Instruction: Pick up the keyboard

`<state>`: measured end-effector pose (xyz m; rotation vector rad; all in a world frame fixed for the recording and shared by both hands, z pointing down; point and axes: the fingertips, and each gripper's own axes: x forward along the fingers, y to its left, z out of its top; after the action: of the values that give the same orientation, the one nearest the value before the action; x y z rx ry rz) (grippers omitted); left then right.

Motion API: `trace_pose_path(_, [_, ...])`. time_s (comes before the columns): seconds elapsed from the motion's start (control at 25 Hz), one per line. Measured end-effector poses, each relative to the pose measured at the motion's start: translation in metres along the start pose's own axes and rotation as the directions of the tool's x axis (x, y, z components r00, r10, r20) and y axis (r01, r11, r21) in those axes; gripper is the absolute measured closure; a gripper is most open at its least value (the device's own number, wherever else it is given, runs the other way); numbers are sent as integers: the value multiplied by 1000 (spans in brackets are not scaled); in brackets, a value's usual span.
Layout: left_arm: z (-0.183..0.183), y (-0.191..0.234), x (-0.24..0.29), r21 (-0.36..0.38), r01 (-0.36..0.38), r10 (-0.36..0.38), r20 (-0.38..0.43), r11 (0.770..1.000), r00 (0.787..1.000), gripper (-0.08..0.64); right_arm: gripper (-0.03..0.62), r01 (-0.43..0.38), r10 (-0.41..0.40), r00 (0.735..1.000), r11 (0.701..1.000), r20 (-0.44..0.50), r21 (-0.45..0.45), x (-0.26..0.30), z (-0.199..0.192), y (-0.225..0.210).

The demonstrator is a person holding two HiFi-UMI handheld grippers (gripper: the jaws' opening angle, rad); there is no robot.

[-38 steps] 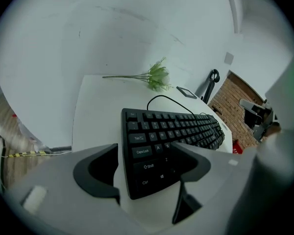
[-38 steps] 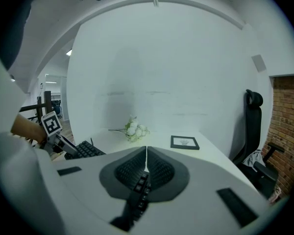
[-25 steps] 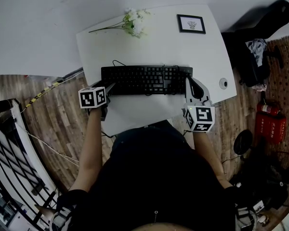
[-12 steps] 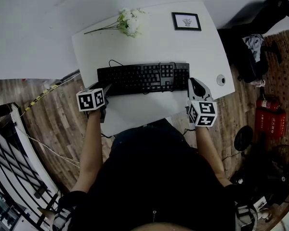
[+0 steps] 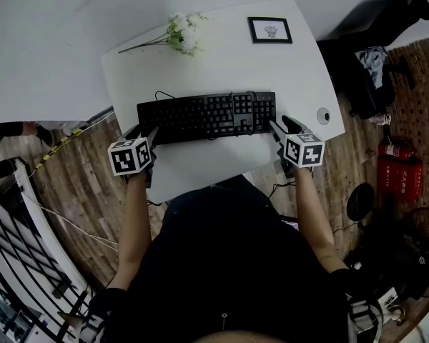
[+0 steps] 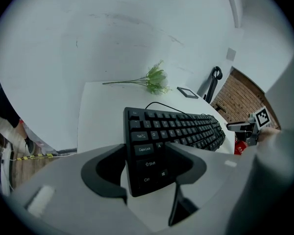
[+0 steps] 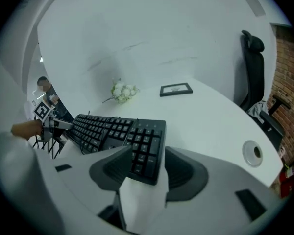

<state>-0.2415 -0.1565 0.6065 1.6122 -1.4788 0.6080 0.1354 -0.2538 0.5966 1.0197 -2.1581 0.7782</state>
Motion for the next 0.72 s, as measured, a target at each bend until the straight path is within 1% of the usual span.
trace_pose_path(0.12, [0,-1,0,7,-17,17,2,1000,1000,301,391,-15,17,999,999,-40,50,13,-7,-11])
trace_pose_path(0.24, [0,-3,0,11,-26,26,-1,1000,1000,301,362,-45,56,995,991,-80,125,23,-14,-18])
trace_pose_path(0.32, [0,-3,-1,13,-32,32,-2,999,1000,301,354,-66,81,992,986,-93,155,28,-15,-18])
trace_pose_path(0.56, [3,-8,-1,23,-38,38,-1,999,999,302,351,-94,115,987,980,-114,178,35,-16,-16])
trace_pose_path(0.72, [4,-7,0,25,-43,43,-4,999,999,302,350,-94,127,983,970,-134,226,41,-19,-17])
